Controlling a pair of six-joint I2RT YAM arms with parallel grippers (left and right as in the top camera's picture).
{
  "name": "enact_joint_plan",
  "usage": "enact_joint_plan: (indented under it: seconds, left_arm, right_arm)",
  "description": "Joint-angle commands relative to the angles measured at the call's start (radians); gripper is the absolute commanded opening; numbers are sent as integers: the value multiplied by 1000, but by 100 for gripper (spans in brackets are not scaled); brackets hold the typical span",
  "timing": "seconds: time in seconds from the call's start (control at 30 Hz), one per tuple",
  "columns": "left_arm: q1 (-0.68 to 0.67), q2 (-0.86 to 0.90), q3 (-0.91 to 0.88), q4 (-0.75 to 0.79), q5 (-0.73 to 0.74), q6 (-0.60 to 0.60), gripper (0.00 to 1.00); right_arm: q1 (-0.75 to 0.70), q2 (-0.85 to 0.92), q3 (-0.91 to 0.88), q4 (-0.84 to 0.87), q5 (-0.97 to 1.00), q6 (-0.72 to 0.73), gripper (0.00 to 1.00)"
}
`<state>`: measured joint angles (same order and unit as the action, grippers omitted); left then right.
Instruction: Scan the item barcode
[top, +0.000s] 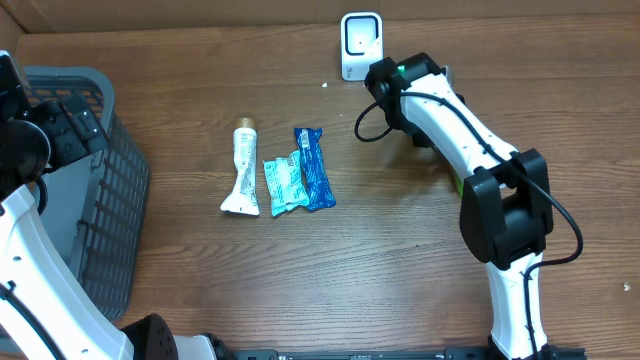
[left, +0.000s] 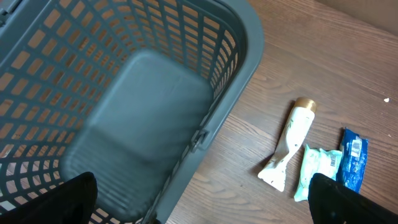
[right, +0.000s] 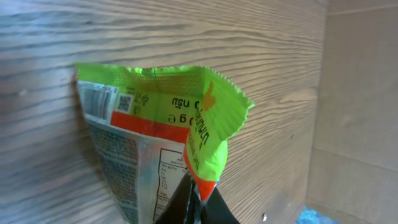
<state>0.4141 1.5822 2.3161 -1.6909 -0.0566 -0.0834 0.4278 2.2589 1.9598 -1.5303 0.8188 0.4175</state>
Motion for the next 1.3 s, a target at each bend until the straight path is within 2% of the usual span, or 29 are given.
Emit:
enact_joint_plan:
  seconds: [0.0, 0.17, 0.4, 0.43, 0.57, 0.6, 0.67, 0.8, 0.9, 0.93, 1.1, 1.27]
  left_arm:
    - [5, 2, 14, 2, 5, -14, 100]
    - [5, 2, 14, 2, 5, -14, 100]
    - [5, 2, 14, 2, 5, -14, 99]
    - [5, 2, 14, 2, 5, -14, 100]
    - [5, 2, 14, 2, 5, -14, 100]
    - [5, 2, 14, 2, 5, -14, 100]
    - [5, 2, 14, 2, 5, -14, 99]
    - [4, 2, 14, 2, 5, -14, 99]
    - [5, 2, 14, 2, 5, -14, 100]
    - [5, 2, 14, 2, 5, -14, 100]
    - [5, 2, 14, 2, 5, -14, 100]
    - [5, 2, 14, 2, 5, -14, 99]
  right_arm:
    - [20, -6, 31, 1, -61, -29, 3]
    - [57, -6, 31, 0, -164, -30, 15]
    - [145, -6, 31, 15, -333, -30, 17]
    - [158, -6, 31, 19, -343, -30, 23]
    - [190, -10, 33, 34, -343, -34, 25]
    - [190, -14, 36, 39, -352, -33, 30]
    - [185, -28, 57, 50, -400, -34, 32]
    - [140, -73, 141, 62, -532, -90, 56]
    - [83, -107, 193, 57, -602, -116, 82]
    - [61, -117, 196, 55, -612, -119, 85]
    - [-58, -117, 151, 21, -695, -234, 86]
    - [-132, -116, -4, 112, -720, -247, 86]
